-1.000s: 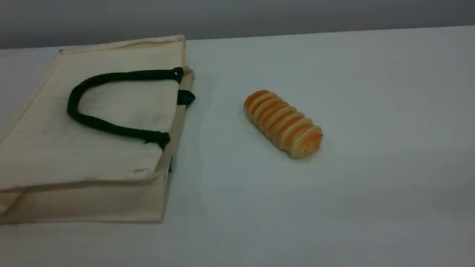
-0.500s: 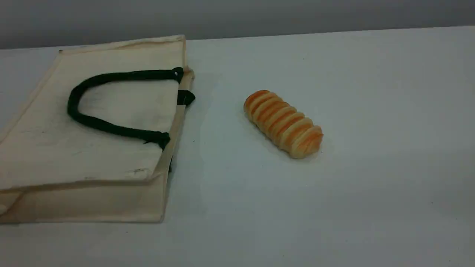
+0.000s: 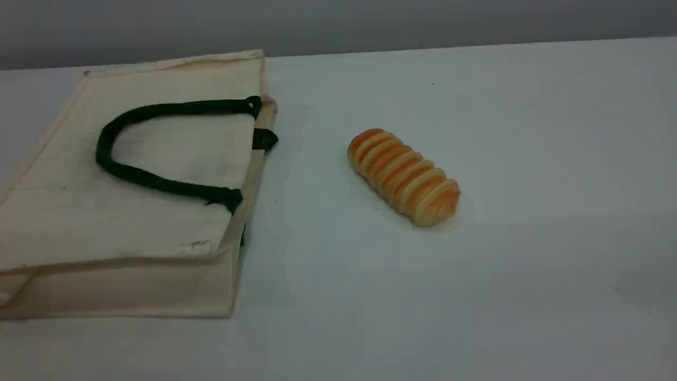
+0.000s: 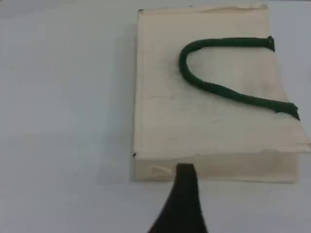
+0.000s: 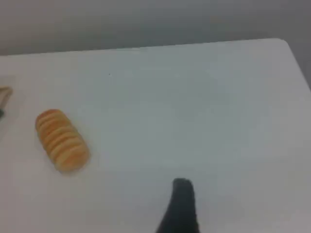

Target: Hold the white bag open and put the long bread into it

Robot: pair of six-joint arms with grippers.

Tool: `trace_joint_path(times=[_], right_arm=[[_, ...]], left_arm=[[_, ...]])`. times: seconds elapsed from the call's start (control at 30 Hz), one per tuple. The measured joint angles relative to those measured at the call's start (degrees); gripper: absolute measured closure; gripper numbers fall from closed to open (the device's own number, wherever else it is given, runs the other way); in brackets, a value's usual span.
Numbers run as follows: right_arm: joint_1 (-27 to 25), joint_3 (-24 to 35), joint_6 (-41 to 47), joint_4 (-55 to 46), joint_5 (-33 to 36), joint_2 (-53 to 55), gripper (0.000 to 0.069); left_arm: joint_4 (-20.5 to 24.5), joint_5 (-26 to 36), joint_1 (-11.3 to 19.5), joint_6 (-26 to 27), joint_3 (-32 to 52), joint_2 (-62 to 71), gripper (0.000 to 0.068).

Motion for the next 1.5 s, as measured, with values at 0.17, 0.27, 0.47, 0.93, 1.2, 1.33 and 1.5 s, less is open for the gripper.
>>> trace_joint_path(times=[0.17, 0.27, 0.47, 0.93, 1.2, 1.33, 1.5], right_arm=[[0.0, 0.0, 0.0, -0.1, 0.0, 0.0, 0.0117], [0.0, 0.0, 0.0, -0.2, 0.0, 0.0, 0.0118], [0.0, -0.1, -0.2, -0.1, 0.0, 0.0, 0.0118], [0.0, -1.5, -14.0, 15.2, -14.7, 13.3, 0.0118], [0.0, -1.8, -25.2, 29.3, -29.5, 31.8, 0.0118], [0.0, -1.8, -32.3, 38.4, -33.2, 41.8, 0.0118], [0.0, -3.0, -43.2, 50.4, -33.5, 53.6, 0.0118]], left_arm=[[0.1, 0.0, -1.0, -0.2, 0.0, 0.0, 0.01], [0.1, 0.0, -1.0, -0.2, 0.0, 0.0, 0.01], [0.1, 0.0, -1.0, -0.1, 0.0, 0.0, 0.01], [-4.0, -9.9, -1.0, -0.4, -6.3, 15.9, 0.01], [-6.7, -18.1, -1.0, 1.2, -7.2, 35.3, 0.01], [-6.4, -21.6, -1.0, 0.9, -9.1, 45.0, 0.01], [-4.8, -25.4, -1.0, -1.5, -12.9, 56.2, 0.01]])
